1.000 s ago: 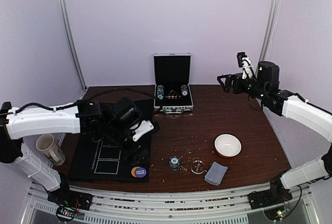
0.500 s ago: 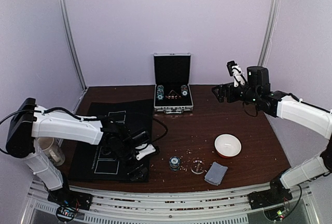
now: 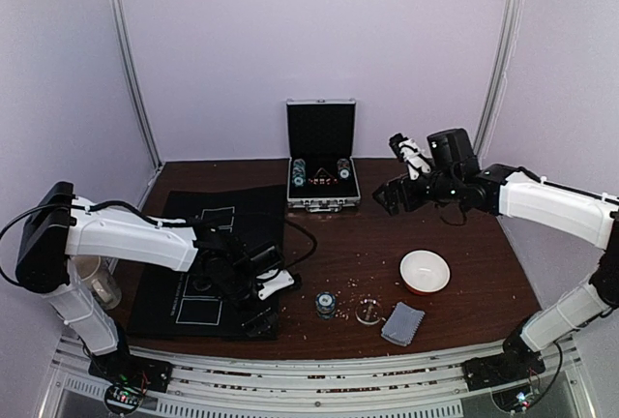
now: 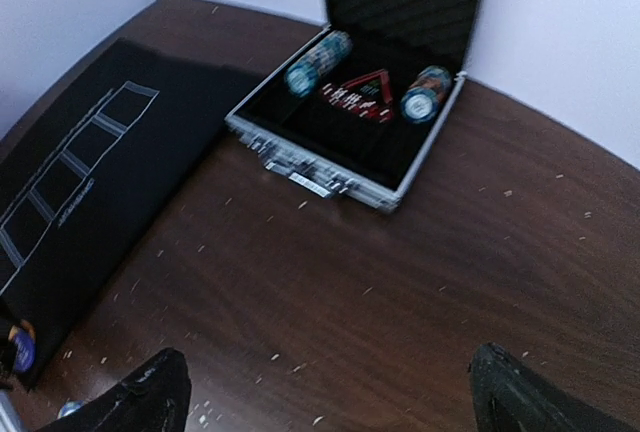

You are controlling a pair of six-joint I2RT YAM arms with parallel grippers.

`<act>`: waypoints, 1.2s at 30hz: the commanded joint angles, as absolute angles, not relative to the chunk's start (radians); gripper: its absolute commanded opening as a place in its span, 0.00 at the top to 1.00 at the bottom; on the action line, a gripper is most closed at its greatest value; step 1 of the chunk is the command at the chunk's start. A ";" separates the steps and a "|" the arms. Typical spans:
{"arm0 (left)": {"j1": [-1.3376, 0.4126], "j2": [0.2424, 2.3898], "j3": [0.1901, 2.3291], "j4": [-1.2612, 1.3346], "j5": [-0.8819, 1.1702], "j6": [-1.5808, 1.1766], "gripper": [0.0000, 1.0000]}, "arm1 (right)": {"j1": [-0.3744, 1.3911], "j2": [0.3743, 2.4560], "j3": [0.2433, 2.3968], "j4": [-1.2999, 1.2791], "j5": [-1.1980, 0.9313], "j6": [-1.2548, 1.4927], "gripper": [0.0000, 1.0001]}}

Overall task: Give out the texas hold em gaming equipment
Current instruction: Pick up the dealer button from the center of the board.

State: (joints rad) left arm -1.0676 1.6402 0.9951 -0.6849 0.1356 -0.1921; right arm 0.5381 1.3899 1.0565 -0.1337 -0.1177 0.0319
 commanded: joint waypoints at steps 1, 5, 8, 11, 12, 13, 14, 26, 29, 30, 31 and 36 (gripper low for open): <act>-1.063 1.637 1.005 -0.664 0.146 -0.175 0.27 | 0.661 1.412 1.121 -0.436 -0.093 -0.001 0.00; -1.055 1.606 1.002 -0.667 0.146 -0.176 0.27 | 0.784 1.417 1.090 -0.610 -0.006 0.045 0.01; -1.028 1.580 0.997 -0.666 0.159 -0.184 0.27 | 0.868 1.397 1.031 -0.626 -0.013 0.096 0.00; -1.004 1.565 0.993 -0.661 0.163 -0.184 0.27 | 0.920 1.406 0.988 -0.610 -0.033 0.145 0.00; -0.998 1.560 0.993 -0.658 0.167 -0.184 0.27 | 0.939 1.418 0.979 -0.593 -0.046 0.160 0.00; -0.993 1.556 0.991 -0.655 0.171 -0.184 0.27 | 0.958 1.432 0.973 -0.586 -0.050 0.167 0.00; -0.988 1.551 0.991 -0.654 0.178 -0.186 0.27 | 0.979 1.449 0.971 -0.584 -0.043 0.172 0.01; -0.920 1.491 0.960 -0.651 0.198 -0.182 0.27 | 1.073 1.641 0.980 -0.563 0.018 0.168 0.03; -0.913 1.484 0.956 -0.650 0.197 -0.180 0.27 | 1.084 1.676 0.986 -0.556 0.048 0.165 0.05; -0.912 1.482 0.956 -0.650 0.198 -0.180 0.27 | 1.084 1.685 0.986 -0.553 0.060 0.164 0.05; -0.912 1.480 0.955 -0.650 0.198 -0.180 0.27 | 1.085 1.695 0.987 -0.552 0.070 0.163 0.06; -0.910 1.473 0.953 -0.647 0.197 -0.175 0.27 | 1.086 1.729 0.978 -0.551 0.054 0.163 0.14</act>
